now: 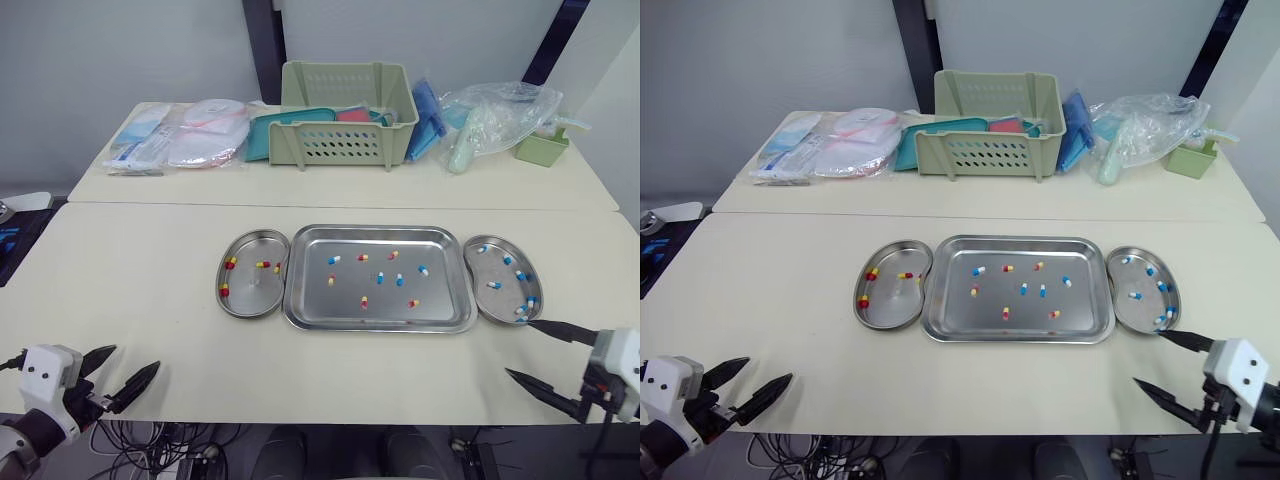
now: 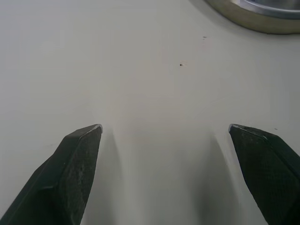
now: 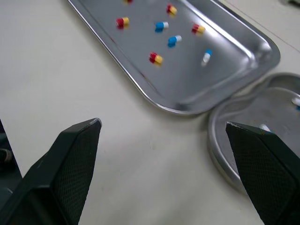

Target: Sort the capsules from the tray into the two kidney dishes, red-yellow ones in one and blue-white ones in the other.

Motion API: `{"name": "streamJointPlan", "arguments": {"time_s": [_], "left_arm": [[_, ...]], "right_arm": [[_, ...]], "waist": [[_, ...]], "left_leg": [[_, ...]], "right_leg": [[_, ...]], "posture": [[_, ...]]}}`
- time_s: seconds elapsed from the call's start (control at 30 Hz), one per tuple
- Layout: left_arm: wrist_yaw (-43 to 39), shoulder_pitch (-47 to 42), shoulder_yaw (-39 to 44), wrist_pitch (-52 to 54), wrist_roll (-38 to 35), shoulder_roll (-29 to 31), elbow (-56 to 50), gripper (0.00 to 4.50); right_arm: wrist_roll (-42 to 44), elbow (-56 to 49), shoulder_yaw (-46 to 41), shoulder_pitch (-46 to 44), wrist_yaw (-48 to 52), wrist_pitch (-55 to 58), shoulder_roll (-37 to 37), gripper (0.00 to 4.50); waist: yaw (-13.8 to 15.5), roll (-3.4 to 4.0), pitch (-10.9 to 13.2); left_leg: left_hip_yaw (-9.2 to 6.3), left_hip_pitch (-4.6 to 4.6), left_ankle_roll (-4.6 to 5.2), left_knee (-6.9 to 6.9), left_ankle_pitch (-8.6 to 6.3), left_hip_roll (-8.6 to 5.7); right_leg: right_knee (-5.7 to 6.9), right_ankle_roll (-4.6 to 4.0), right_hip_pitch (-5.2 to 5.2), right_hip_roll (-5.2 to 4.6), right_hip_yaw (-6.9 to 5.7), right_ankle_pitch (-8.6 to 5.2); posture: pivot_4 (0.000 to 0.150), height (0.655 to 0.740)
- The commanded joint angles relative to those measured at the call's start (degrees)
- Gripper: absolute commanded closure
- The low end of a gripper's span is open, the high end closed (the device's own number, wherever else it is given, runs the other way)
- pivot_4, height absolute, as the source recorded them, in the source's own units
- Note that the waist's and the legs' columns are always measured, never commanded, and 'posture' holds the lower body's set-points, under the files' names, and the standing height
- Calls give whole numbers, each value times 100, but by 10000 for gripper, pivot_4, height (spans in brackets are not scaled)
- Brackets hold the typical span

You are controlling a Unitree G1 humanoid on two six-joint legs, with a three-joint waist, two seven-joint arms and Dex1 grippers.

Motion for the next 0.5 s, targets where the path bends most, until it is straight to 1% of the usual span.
{"name": "streamJointPlan", "arguments": {"time_s": [0.03,0.13,0.27,0.4,0.47,0.5], "left_arm": [[41,136,208,216,-234,-33,-568,0],[110,194,145,525,-455,-54,-1213,0],[640,-13,-256,1227,-911,-97,-2463,0],[1688,-804,-1044,2110,-1108,-171,-3336,0],[2296,-1442,-1622,2583,-1050,-301,-3553,0],[2594,-1783,-1894,2768,-1050,-458,-3588,0]], "right_arm": [[111,-252,279,-130,-139,46,17,464],[98,-254,519,-280,-221,32,8,464],[119,-365,729,-345,-335,62,0,464],[122,-463,829,-341,-474,111,4,464],[133,-526,868,-290,-522,159,10,464],[129,-560,887,-260,-542,171,16,464]], "waist": [[2,-2,-1],[10,-6,-3],[29,-7,-5],[28,-5,-5],[26,-4,-6],[27,-1,-8]], "left_leg": [[0,0,0,0,0,0],[1,-2,0,2,0,-1],[-2,-3,0,3,0,-2],[-5,-2,0,6,0,-3],[-5,-1,0,7,0,-3],[-5,-1,0,7,0,-4]], "right_leg": [[0,0,0,0,0,0],[-1,0,1,-2,1,0],[-1,0,1,-2,-1,0],[0,1,4,-2,-2,1],[1,1,4,-1,-1,1],[2,1,4,-1,-2,1]], "posture": [[1500,7400],[1500,7400],[1500,7400],[1500,7400],[1500,7400],[1500,7400]]}}
